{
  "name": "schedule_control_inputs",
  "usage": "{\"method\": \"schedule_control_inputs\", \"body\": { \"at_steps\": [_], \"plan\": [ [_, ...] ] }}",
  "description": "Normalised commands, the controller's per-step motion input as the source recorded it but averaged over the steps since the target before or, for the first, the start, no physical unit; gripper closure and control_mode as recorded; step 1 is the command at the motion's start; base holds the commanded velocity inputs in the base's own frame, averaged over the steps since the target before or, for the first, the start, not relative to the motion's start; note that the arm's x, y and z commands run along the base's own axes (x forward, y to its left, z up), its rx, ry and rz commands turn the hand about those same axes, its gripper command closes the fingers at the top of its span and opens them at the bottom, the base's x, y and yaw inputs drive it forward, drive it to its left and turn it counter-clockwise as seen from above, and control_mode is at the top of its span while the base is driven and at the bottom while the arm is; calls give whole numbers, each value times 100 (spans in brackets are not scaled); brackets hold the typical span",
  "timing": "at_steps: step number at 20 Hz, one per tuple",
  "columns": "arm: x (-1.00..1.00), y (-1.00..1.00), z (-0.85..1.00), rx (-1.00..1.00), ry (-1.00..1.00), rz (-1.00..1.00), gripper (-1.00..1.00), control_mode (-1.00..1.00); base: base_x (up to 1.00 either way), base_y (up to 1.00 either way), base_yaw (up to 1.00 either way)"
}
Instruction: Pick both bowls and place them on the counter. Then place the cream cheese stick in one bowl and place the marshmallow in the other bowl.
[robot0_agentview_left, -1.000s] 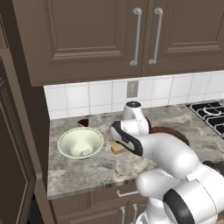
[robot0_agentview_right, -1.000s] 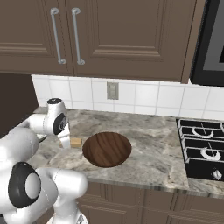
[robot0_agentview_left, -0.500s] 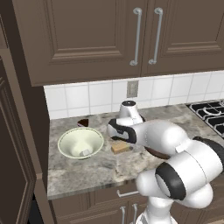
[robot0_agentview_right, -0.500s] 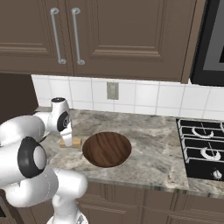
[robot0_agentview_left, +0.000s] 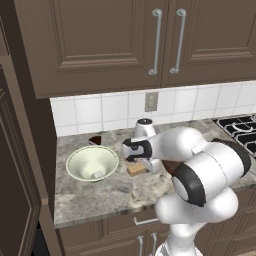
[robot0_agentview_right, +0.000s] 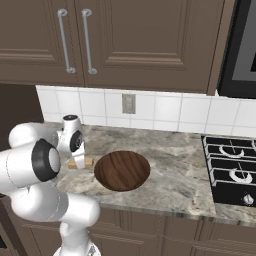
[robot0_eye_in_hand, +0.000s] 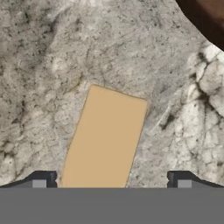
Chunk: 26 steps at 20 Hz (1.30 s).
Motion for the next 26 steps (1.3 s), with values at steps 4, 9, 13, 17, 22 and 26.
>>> {"method": "schedule_control_inputs", "body": {
  "at_steps": [4,9,13,17,22,26],
  "plan": [
    [20,0,-20,0,1,-2,-100,-100,0,0,0],
    [14,0,-21,0,3,-1,-100,-100,0,0,0],
    [2,3,-25,0,4,-1,-100,-100,0,0,0],
    [0,10,-31,0,3,-1,100,-100,0,0,0],
    [0,1,-10,0,2,0,100,-100,0,0,0],
    [-20,-14,0,0,-7,0,100,-100,0,0,0]
  ]
}}
